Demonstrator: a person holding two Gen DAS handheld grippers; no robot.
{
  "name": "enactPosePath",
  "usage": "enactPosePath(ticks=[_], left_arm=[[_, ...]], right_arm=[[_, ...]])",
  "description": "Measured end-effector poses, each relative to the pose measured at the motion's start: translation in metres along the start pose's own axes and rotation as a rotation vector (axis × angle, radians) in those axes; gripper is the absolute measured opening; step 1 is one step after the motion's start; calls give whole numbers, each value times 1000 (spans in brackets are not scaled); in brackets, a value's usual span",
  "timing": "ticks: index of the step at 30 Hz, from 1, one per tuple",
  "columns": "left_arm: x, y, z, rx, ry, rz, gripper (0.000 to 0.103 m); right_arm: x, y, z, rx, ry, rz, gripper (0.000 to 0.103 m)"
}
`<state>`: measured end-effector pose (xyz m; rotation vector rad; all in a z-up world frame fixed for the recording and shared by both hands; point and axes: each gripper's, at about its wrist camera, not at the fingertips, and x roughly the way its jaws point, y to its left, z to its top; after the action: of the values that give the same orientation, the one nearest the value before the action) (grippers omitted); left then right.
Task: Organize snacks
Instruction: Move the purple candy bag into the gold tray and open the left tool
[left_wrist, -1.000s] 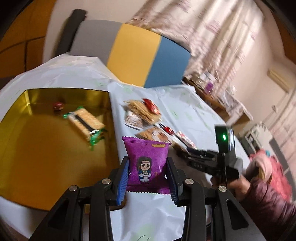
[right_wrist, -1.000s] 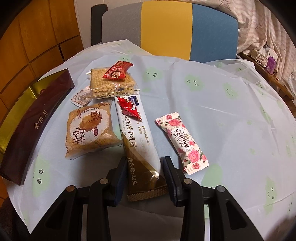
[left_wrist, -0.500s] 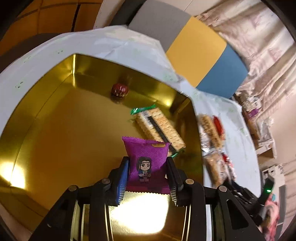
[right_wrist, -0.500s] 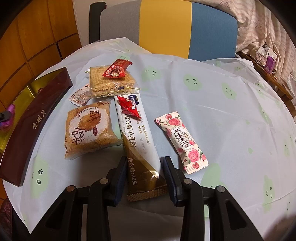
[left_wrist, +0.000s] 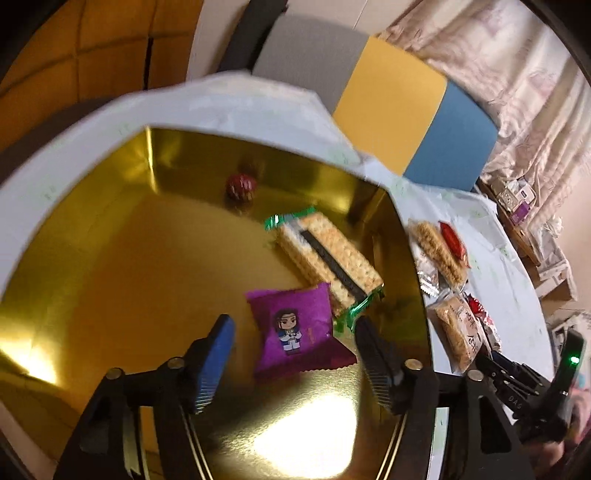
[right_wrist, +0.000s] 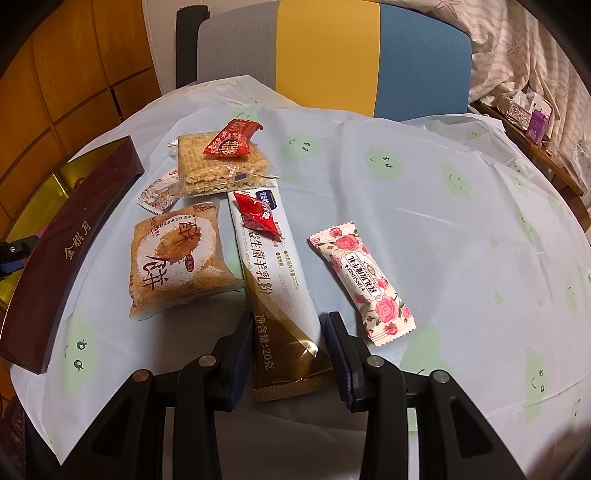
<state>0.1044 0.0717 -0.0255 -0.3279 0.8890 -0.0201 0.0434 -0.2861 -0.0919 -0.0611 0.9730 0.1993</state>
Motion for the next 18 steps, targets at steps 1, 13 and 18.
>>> enactPosePath(ticks=[1, 13, 18], left_arm=[[-3, -1, -1, 11, -19, 7, 72], [-48, -16, -32, 87, -131, -54, 73], [-64, -54, -57, 272, -149, -186, 73]], right_arm=[[0, 0, 0, 0, -1, -1, 39], [-1, -1, 1, -7, 10, 7, 40], [-2, -5, 7, 8, 45, 31, 42]])
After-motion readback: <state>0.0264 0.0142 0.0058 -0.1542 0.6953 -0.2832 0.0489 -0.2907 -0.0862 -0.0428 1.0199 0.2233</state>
